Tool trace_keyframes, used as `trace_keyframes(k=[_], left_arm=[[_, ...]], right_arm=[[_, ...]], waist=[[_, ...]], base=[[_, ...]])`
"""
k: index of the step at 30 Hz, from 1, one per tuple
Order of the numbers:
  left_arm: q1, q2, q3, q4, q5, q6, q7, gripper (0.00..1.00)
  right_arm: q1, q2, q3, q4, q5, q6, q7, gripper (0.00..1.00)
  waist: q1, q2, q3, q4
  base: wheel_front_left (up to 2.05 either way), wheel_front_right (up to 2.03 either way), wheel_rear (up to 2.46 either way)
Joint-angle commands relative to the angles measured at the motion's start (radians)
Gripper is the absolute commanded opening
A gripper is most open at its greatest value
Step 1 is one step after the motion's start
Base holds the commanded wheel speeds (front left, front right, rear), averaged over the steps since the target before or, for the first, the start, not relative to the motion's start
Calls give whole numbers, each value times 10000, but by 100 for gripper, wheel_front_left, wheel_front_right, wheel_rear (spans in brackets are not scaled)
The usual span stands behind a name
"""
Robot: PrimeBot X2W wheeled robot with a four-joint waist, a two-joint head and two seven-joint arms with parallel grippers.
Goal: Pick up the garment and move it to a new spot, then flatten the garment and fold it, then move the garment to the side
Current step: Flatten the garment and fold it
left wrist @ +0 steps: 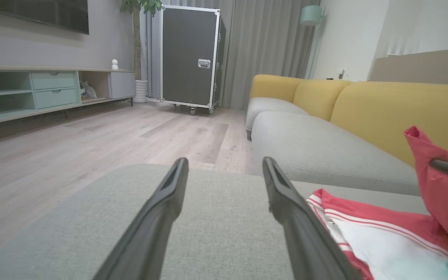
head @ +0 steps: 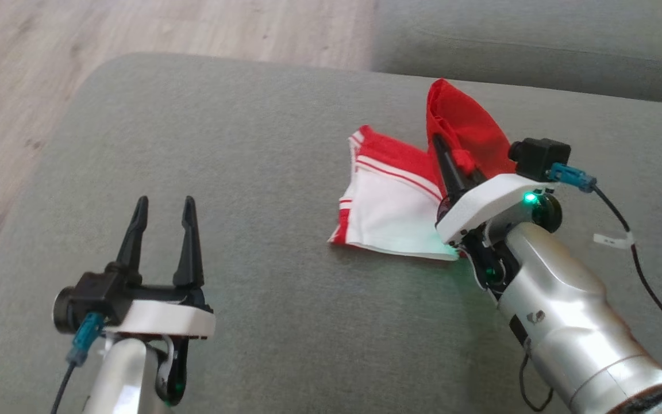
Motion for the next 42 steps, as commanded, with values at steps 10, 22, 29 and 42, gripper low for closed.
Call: trace_keyframes(k=[10,22,29,42], left_arm=[[-550,28,-145,-273,-178,-125,-95,100],[-571,22,-388,-173,-372,-85,-95,100],[-532,21,-92,-437,-317,-56,-95,100],[-268,21,306,-872,-256,-22,-95,100]], right_arm=[[-843,171,1569,1148,1815,-9,-713,0],[-1028,171,2719,648,3310,-9,-785,100],[-1401,171,1955,208,2314,-9,-786,100],[511,-452,-2598,-1639,-3964,-9,-787,100]], waist=[[-1,-1,426,1166],[-1,-1,470,1208],[-1,-1,157,514],[-1,-1,-234,-1307]], base=[[0,0,0],[0,0,0],[0,0,0],[0,0,0]])
